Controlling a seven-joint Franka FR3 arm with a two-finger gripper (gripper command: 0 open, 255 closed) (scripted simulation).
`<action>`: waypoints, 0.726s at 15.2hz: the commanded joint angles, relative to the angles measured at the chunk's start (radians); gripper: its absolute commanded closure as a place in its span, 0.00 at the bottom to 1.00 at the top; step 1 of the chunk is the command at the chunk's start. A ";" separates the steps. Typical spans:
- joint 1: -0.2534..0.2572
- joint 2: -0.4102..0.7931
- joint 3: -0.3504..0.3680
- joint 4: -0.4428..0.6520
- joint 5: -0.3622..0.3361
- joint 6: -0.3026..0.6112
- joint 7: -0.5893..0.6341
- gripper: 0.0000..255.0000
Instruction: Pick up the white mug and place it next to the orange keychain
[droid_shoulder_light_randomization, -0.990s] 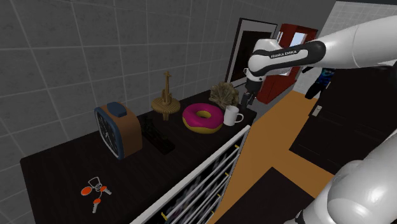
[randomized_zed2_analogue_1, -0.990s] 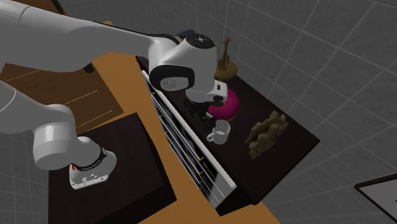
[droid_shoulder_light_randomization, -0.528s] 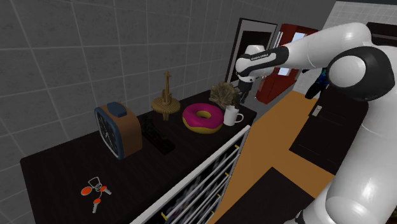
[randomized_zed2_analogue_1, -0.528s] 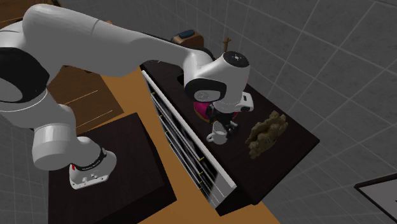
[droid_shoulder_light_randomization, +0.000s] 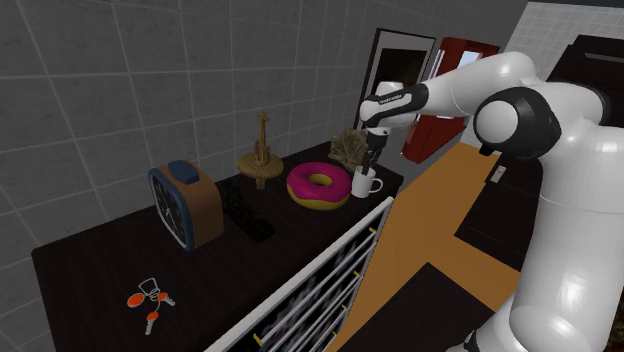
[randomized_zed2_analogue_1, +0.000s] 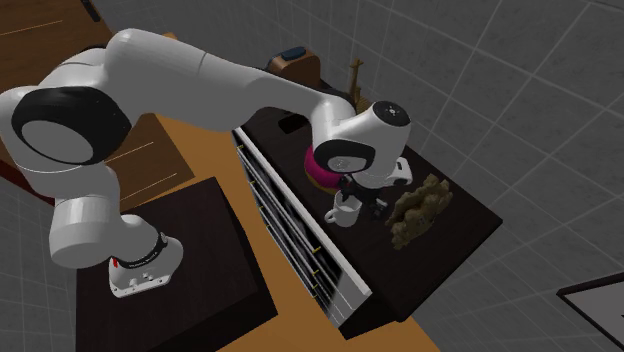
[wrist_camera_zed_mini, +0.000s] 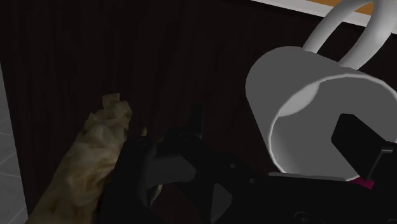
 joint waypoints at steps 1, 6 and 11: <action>-0.002 0.012 0.002 -0.012 0.005 0.024 -0.003 0.00; -0.003 0.020 0.003 -0.022 0.008 0.042 -0.005 0.00; -0.003 0.020 0.003 -0.022 0.008 0.041 -0.005 1.00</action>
